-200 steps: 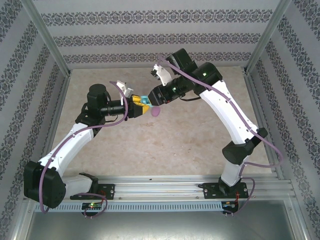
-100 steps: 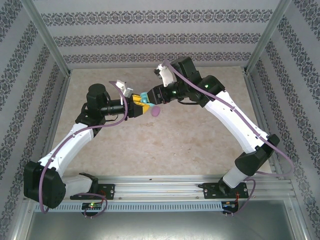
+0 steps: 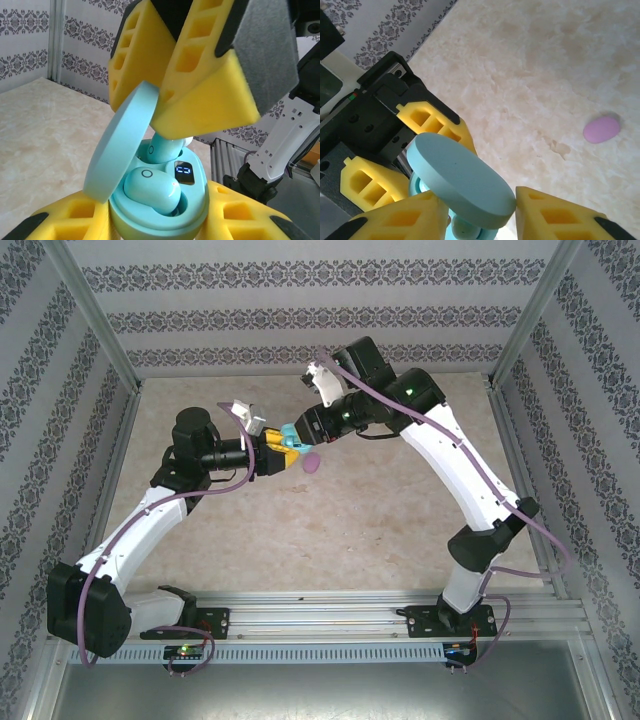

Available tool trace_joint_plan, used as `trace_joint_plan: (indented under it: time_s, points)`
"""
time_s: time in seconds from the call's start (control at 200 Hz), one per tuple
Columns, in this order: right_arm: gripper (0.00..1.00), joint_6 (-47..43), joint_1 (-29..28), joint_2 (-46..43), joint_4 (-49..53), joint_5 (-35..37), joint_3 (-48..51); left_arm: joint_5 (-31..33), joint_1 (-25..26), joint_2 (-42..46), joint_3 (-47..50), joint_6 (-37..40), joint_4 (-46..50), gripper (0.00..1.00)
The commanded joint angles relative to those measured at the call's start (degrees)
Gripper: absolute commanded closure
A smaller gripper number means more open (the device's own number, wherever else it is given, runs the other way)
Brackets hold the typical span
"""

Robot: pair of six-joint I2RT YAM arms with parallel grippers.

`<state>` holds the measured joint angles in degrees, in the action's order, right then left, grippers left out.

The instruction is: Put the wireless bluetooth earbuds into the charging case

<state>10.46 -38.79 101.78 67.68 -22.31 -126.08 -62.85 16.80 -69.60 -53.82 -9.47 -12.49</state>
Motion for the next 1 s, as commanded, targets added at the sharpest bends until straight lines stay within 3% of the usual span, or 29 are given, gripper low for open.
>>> trace_joint_plan:
  time_s: [0.0, 0.44, 0.51, 0.999]
  points:
    - [0.66, -2.6, -1.1, 1.1, 5.5, -0.1, -4.0, -0.4, 0.1, 0.3, -1.5, 0.4, 0.2, 0.92]
    - [0.63, -4.4, -2.3, 6.7, 14.8, -0.5, -13.6, -0.3, 0.1, -0.2, -1.9, 1.2, 1.4, 0.92]
    - [0.57, -2.8, -1.9, 6.4, 13.9, -0.6, -13.6, -0.3, 0.1, -0.2, -2.0, 1.2, 1.6, 0.92]
    - [0.51, 6.2, 1.6, -5.5, -0.9, -4.8, -1.2, 1.3, 0.0, -0.3, -1.8, 0.3, 3.2, 0.92]
